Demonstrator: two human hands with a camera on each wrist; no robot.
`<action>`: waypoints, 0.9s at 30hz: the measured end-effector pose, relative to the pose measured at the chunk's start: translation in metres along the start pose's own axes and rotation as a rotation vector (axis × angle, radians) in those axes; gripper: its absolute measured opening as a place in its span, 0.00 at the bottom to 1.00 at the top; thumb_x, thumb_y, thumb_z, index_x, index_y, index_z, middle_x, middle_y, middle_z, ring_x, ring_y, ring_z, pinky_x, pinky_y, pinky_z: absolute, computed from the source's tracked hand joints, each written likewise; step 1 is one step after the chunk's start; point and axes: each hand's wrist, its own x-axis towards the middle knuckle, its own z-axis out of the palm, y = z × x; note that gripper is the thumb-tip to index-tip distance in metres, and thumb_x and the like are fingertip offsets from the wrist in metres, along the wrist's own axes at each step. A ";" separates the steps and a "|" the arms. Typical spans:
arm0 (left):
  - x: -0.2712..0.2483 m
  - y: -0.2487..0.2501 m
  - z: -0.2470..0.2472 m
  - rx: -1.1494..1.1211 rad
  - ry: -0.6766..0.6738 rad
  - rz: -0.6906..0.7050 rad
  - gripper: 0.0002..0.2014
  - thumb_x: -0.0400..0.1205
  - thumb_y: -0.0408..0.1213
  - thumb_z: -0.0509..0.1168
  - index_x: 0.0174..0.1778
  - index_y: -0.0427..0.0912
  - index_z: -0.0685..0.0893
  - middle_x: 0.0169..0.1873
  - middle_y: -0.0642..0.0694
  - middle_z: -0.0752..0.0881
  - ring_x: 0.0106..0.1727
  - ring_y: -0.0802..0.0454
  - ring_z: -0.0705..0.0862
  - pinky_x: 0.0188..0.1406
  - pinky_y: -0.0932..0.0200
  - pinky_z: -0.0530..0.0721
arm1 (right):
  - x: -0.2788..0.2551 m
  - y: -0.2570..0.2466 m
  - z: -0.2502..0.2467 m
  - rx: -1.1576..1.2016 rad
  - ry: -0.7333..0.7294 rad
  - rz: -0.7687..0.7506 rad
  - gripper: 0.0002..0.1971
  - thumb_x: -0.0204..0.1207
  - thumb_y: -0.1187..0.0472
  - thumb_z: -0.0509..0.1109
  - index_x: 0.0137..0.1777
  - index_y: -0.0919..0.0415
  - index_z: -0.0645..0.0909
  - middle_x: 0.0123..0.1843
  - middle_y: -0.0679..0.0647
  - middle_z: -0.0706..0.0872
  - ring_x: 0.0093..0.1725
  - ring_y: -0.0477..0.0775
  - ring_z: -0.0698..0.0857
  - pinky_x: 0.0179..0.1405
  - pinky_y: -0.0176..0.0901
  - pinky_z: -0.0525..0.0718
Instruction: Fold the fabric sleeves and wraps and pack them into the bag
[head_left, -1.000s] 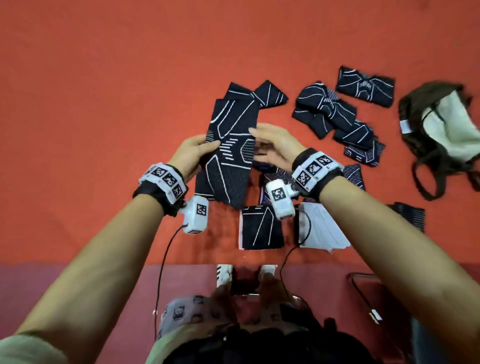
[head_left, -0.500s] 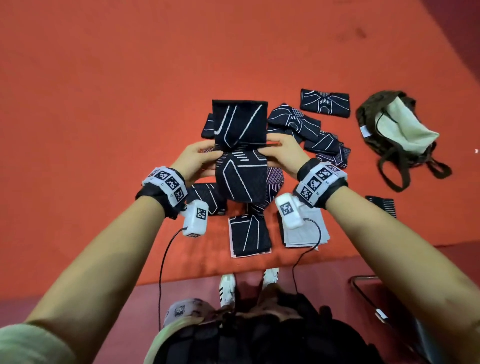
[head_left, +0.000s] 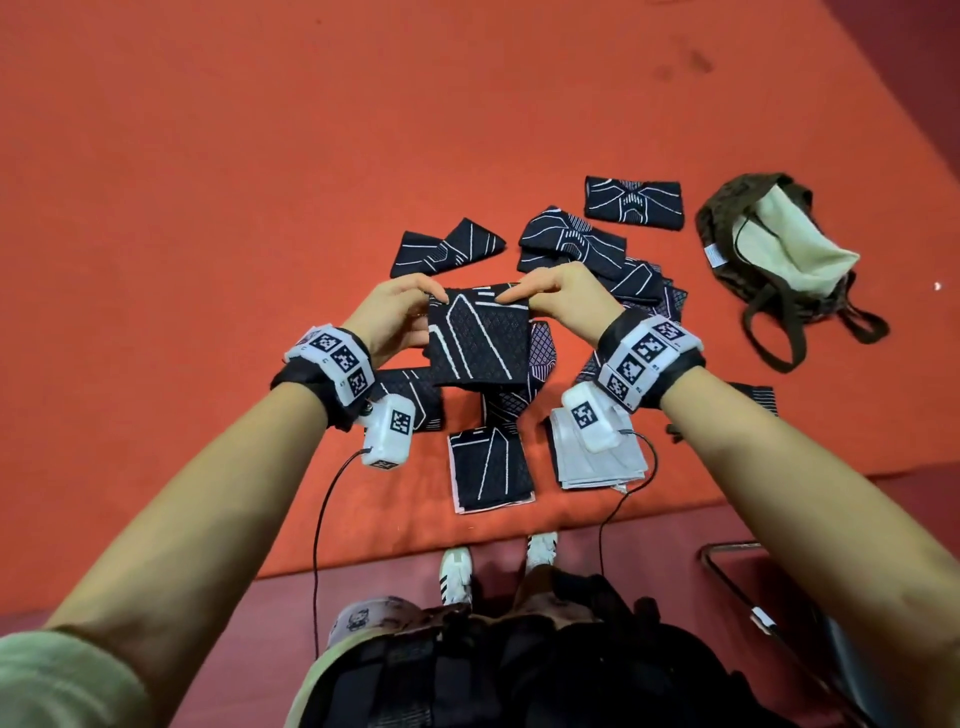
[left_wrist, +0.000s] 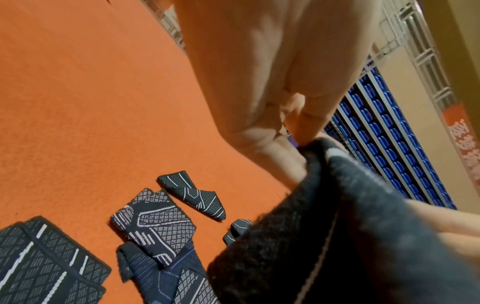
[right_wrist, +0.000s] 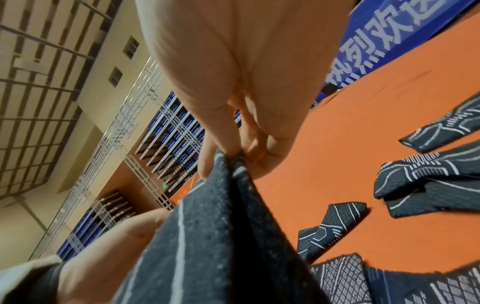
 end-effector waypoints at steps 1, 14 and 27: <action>0.000 0.002 0.003 0.010 0.016 -0.013 0.15 0.80 0.25 0.52 0.35 0.44 0.81 0.30 0.48 0.77 0.29 0.51 0.75 0.25 0.64 0.80 | 0.000 -0.001 -0.002 -0.039 -0.012 -0.015 0.22 0.71 0.81 0.59 0.50 0.59 0.88 0.47 0.57 0.87 0.48 0.62 0.82 0.55 0.48 0.81; 0.007 -0.010 0.019 -0.101 -0.009 0.158 0.19 0.77 0.19 0.64 0.52 0.50 0.79 0.42 0.48 0.87 0.34 0.51 0.85 0.27 0.59 0.79 | -0.002 0.015 0.014 0.454 -0.023 0.392 0.16 0.83 0.49 0.61 0.57 0.60 0.80 0.50 0.56 0.86 0.46 0.54 0.85 0.54 0.52 0.85; 0.002 -0.040 0.037 0.037 0.064 -0.061 0.12 0.80 0.30 0.68 0.38 0.44 0.71 0.21 0.52 0.81 0.19 0.60 0.79 0.19 0.66 0.79 | -0.011 0.038 0.018 0.567 0.264 0.382 0.11 0.80 0.73 0.62 0.57 0.59 0.70 0.46 0.62 0.83 0.40 0.54 0.85 0.45 0.54 0.87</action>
